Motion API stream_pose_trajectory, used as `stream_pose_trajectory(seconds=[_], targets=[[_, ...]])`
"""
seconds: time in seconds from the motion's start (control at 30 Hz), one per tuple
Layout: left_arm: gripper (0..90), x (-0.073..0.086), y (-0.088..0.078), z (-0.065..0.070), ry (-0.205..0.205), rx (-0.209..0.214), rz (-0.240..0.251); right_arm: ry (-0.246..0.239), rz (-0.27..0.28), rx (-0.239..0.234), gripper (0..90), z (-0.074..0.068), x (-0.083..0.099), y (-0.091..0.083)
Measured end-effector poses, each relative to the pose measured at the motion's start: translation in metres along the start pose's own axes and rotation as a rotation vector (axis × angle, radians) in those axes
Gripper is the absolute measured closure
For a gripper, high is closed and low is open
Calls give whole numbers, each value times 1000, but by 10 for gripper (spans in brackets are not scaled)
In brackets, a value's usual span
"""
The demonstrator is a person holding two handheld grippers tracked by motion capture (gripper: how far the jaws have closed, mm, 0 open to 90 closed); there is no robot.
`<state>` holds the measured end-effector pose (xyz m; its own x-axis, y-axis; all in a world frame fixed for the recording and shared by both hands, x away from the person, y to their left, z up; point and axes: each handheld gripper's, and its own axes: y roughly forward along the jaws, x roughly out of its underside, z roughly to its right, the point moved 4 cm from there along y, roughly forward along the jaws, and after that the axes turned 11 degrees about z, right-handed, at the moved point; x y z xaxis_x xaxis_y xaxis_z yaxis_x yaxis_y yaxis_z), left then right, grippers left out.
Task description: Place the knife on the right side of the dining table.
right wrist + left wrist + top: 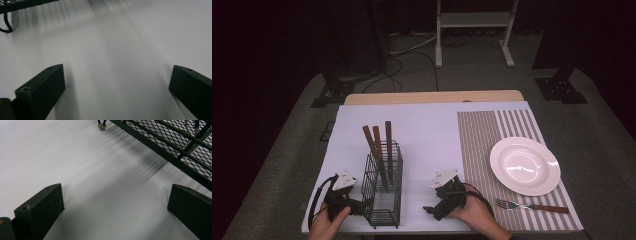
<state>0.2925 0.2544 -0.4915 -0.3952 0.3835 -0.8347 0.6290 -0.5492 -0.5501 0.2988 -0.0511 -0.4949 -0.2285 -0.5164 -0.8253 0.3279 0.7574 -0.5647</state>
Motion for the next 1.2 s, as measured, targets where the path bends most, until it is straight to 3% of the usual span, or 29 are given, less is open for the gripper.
stream_pose_trajectory(seconds=[0.23,0.37,0.7,0.8,0.97,1.2], targets=[[0,0,0,0,0,1,0,2,2,1,0,0,0,0],[0,0,0,0,-2,1,1,-8,-14,31,0,3,-3,-3],[0,0,0,0,-2,1,0,69,35,36,0,12,-20,-13],[0,0,0,0,-1,1,-1,68,57,66,137,16,-25,-16],[0,0,0,0,-4,1,-1,107,78,54,132,22,-33,-20],[0,0,0,0,-4,0,0,91,98,41,140,25,-44,-25]])
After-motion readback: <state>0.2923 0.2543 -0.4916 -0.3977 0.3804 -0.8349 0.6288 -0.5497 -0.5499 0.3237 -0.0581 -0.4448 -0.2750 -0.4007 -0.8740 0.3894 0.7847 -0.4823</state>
